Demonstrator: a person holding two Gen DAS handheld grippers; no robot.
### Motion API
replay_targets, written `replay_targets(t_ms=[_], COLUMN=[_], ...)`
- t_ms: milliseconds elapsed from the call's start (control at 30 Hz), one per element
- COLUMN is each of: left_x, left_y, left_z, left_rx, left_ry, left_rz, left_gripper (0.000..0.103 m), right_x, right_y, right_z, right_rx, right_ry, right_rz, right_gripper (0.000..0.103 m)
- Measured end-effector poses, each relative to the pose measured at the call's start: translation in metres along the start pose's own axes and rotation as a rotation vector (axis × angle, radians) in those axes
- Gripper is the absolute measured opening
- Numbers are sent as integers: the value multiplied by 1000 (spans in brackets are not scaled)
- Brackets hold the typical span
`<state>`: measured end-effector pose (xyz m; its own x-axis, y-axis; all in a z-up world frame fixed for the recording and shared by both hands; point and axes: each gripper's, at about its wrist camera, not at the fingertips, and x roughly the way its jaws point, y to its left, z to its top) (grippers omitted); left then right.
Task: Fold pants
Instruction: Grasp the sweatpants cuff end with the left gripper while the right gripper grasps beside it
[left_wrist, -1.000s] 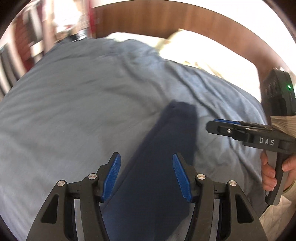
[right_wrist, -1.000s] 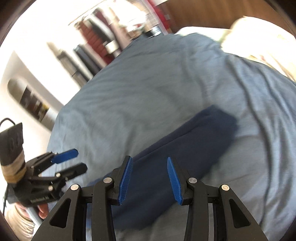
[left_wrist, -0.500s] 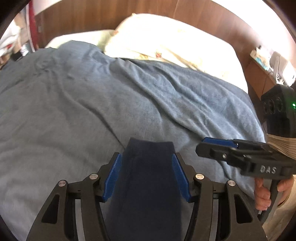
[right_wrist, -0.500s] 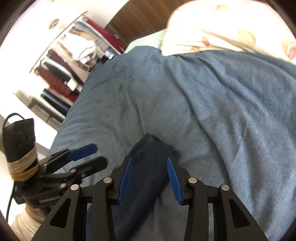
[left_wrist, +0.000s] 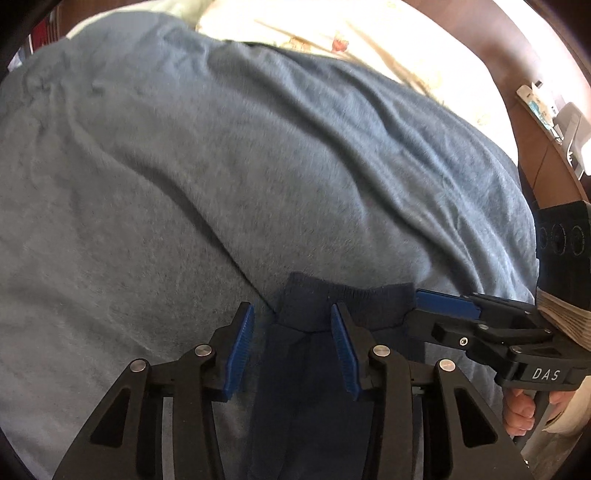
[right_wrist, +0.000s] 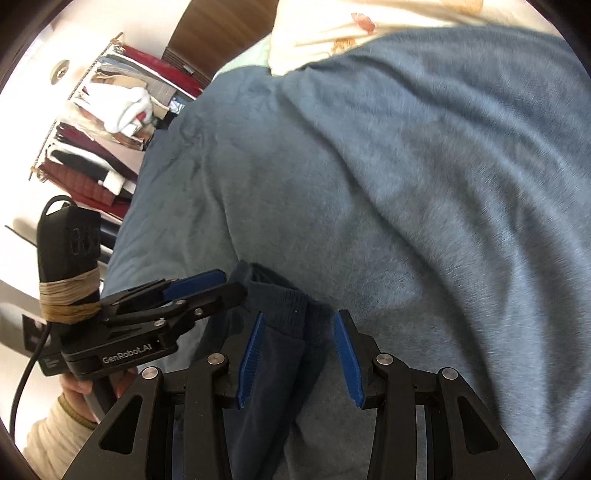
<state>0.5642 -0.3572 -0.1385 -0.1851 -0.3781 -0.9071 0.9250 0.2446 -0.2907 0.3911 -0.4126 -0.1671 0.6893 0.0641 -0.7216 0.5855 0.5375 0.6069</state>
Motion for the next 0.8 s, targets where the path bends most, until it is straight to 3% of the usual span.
replay_targets(t_ms=[433,633,800], left_x=[25,30,11], left_y=[8,10,9], left_z=[9,9,4], left_rx=[-6,-25,-41], left_ry=[61,60,26], left_rz=[-109,-111,-102], left_gripper=[37,28,22], right_x=[27,36,34], right_y=[-10,-12,-4], right_z=[0,2,4], right_rx=[8,12,-17], right_ry=[33,43,37], right_rz=[21,26,24], right_gripper=[40,30,20])
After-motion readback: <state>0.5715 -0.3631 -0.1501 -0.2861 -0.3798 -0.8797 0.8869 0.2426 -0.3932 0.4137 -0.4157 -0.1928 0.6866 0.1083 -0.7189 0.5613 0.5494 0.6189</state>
